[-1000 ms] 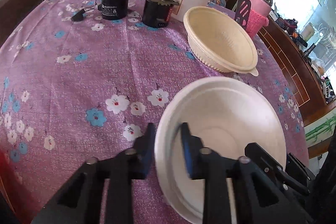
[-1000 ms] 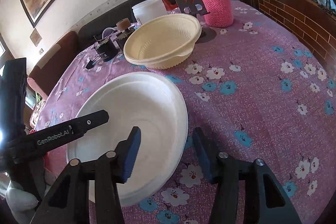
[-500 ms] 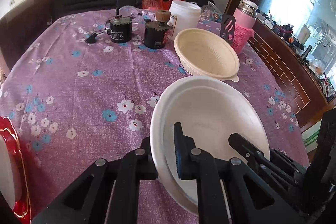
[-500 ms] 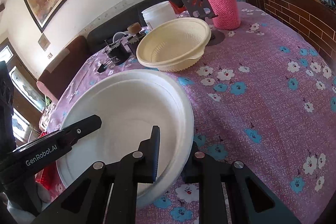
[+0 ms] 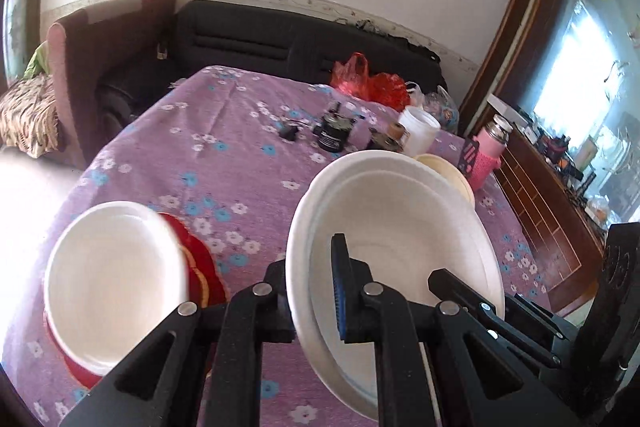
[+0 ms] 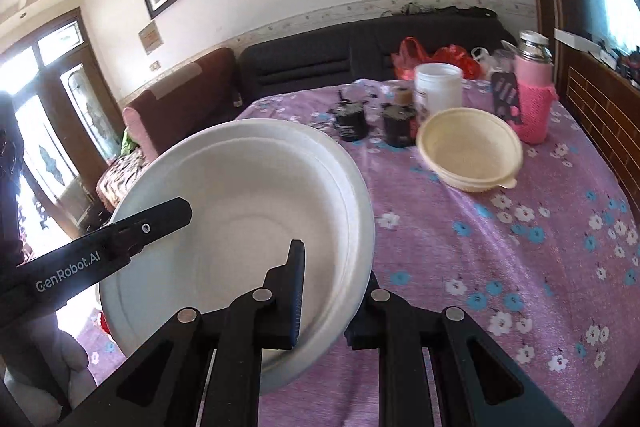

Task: Organize plates and bowls
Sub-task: 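Lift the white bowl and carry it over the bowl stack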

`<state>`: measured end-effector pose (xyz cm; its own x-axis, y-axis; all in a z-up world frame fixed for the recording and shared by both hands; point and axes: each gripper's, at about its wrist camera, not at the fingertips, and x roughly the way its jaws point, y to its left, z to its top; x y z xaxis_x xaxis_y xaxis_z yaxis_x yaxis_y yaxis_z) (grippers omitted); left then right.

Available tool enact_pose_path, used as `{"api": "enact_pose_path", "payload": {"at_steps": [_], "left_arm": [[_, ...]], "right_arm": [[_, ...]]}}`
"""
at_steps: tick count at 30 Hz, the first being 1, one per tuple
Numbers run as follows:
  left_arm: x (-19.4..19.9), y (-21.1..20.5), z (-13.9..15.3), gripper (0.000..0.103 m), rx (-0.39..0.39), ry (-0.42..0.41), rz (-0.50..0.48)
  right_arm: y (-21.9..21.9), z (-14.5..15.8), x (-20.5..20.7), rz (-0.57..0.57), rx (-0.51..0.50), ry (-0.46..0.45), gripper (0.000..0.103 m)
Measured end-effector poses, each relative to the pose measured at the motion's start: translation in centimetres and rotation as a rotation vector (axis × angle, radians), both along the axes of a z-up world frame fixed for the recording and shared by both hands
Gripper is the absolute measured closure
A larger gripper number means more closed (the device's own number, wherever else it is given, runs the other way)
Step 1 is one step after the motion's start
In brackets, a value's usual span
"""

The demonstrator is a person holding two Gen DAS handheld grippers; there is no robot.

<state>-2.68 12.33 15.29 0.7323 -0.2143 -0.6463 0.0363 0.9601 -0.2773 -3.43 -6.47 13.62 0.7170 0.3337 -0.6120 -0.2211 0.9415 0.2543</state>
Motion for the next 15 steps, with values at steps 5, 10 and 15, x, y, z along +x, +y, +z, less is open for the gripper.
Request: {"api": "enact_pose_path", "payload": {"at_steps": [5, 10, 15], "left_arm": [[-2.0, 7.6, 0.8, 0.092, -0.011, -0.011, 0.146], [-2.7, 14.0, -0.6, 0.092, -0.039, 0.03, 0.257], [-2.1, 17.6, -3.2, 0.092, -0.043, 0.075, 0.311]], "right_arm": [[8.3, 1.5, 0.3, 0.143, -0.029, -0.013, 0.086], [15.8, 0.7, 1.1, 0.248, -0.075, 0.027, 0.086], [20.5, -1.5, 1.9, 0.29, -0.154, 0.064, 0.085]]}}
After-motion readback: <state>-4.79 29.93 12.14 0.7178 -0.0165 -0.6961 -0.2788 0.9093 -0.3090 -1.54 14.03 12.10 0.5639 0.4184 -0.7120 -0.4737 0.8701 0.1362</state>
